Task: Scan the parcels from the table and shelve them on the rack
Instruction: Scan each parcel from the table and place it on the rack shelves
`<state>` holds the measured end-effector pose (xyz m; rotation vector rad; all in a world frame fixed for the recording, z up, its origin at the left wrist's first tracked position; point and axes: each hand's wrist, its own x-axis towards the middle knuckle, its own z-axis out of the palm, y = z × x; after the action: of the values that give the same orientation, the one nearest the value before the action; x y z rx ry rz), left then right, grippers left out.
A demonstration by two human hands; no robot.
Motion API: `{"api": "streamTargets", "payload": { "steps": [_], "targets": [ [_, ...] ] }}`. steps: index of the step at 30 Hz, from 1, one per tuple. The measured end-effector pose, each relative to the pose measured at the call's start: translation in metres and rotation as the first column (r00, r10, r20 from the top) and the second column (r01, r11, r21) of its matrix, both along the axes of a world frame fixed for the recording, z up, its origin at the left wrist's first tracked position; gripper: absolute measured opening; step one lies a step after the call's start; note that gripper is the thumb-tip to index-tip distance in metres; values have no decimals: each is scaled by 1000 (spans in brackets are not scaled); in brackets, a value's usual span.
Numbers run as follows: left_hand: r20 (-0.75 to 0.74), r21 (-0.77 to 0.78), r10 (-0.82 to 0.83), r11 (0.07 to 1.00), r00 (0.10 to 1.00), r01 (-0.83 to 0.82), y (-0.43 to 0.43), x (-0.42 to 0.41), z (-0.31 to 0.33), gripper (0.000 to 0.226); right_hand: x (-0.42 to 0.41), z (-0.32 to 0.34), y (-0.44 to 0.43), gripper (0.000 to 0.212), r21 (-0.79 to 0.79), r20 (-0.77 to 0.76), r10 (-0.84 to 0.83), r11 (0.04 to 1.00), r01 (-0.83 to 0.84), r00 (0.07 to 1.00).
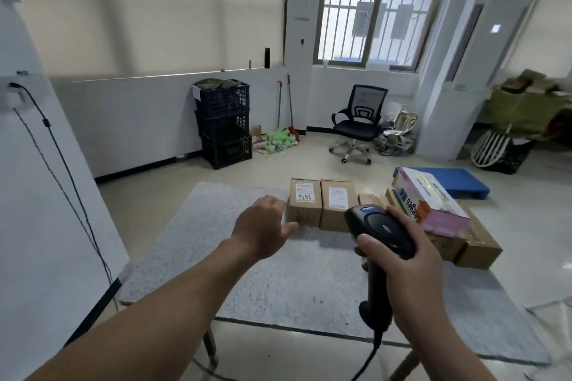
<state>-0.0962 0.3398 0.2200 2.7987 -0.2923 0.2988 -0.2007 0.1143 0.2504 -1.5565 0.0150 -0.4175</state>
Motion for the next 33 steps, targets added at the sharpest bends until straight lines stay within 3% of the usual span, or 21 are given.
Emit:
{"api": "streamTargets", "payload": {
  "steps": [4,13,21,29,33],
  "targets": [
    [-54,20,-34,999,998,35,-1,71,-18,52,60,-14,1,71,28,-26,-46,999,47,999],
    [-211,31,-22,999,977,29,-17,194,-64,61,184,-44,-10,61,40,-132,-56,997,62,990],
    [-381,56,118,993,917,-105,-48,296,-125,64,305,-94,-36,73,78,-211,6,997,11,977],
    [-505,77,253,966,825,-249,-102,385,-189,57,398,-135,-69,60,94,-313,44,995,-15,949],
    [-562,152,344,937,752,-315,-114,409,-215,69,424,-150,-76,74,142,-361,85,989,-35,929]
  ]
}}
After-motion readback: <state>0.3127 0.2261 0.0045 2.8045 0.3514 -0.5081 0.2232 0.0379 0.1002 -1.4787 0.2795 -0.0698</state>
